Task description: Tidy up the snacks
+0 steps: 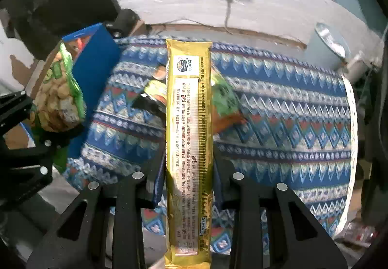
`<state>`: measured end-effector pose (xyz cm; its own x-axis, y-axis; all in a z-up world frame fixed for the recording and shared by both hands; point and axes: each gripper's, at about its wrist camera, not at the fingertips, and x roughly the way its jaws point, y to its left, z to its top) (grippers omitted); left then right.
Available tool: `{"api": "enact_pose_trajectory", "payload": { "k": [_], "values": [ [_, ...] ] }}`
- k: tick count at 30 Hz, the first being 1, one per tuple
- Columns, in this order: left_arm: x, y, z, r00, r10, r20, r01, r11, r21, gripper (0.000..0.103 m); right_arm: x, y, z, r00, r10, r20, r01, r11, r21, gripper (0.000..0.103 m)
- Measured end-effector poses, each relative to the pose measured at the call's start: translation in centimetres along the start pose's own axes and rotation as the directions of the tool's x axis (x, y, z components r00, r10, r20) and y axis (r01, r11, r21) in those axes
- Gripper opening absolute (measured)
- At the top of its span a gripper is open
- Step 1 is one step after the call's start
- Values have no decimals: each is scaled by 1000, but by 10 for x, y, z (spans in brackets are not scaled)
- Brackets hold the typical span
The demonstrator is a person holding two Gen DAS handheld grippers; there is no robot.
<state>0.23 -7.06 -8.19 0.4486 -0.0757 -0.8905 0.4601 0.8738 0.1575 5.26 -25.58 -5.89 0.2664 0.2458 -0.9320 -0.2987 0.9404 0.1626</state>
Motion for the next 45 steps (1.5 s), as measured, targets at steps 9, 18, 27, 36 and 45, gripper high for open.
{"api": "enact_pose_trajectory", "payload": {
  "k": [9,18,27,36,45],
  "values": [
    [-10,34,-7,999,32,23,-30,997,-75,34,-1,46,34,998,62,25,-60,995,-76,31],
    [-15,76,-21,997,71,22,-67,985,-161,34,6,95,64,993,110,32,-104,984,-145,32],
    [-19,118,-45,992,125,10,-120,964,-236,34,17,150,91,989,148,23,-139,967,-214,32],
    [-22,180,-71,982,188,-21,-183,916,-357,34,42,198,107,983,179,-31,-181,946,-268,32],
    [-10,223,-91,975,208,-74,-219,870,-442,34,66,247,124,980,186,-74,-200,929,-311,32]
  ]
}}
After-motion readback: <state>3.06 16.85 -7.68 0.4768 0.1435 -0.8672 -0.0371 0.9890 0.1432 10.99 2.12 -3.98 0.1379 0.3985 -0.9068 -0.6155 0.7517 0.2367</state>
